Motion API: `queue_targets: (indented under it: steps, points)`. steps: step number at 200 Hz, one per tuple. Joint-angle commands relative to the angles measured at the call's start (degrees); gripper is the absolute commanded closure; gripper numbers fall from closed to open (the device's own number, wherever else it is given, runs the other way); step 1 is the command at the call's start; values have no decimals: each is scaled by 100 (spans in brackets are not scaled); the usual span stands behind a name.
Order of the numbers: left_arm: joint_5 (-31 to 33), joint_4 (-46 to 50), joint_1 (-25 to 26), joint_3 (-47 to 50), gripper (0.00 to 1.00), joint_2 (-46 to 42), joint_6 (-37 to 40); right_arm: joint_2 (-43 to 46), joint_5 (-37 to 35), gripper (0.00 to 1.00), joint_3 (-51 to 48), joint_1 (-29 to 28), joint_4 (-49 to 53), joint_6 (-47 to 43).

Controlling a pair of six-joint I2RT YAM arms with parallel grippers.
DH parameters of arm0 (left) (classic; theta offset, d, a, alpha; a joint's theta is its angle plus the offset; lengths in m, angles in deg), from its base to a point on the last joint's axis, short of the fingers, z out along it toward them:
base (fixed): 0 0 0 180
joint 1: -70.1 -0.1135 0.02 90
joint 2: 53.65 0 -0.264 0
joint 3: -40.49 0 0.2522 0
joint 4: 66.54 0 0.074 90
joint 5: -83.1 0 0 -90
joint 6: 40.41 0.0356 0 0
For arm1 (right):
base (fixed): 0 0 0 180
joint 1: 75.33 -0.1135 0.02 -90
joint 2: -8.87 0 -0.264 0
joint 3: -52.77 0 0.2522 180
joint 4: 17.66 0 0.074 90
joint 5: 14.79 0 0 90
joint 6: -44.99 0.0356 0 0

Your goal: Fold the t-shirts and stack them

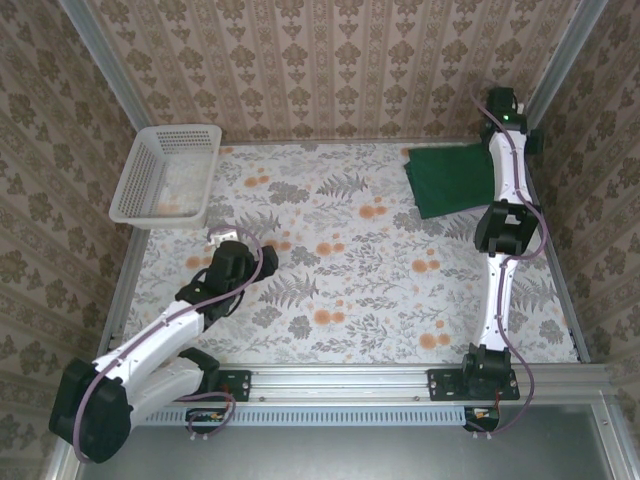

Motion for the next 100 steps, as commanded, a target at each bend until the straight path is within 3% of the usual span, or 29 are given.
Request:
queue_targets:
  steps: [1,54,100]
  points:
    - [-59,-91,-39,-85,0,-11,15,260,-216,0,722,-204,541,518]
    - [-8,89,-55,-211,0,-47,217,481,345,0,2149,-903,2104,1231]
    - [47,199,-101,-316,0,26,338,872,1069,1,2239,-1783,2595,1187]
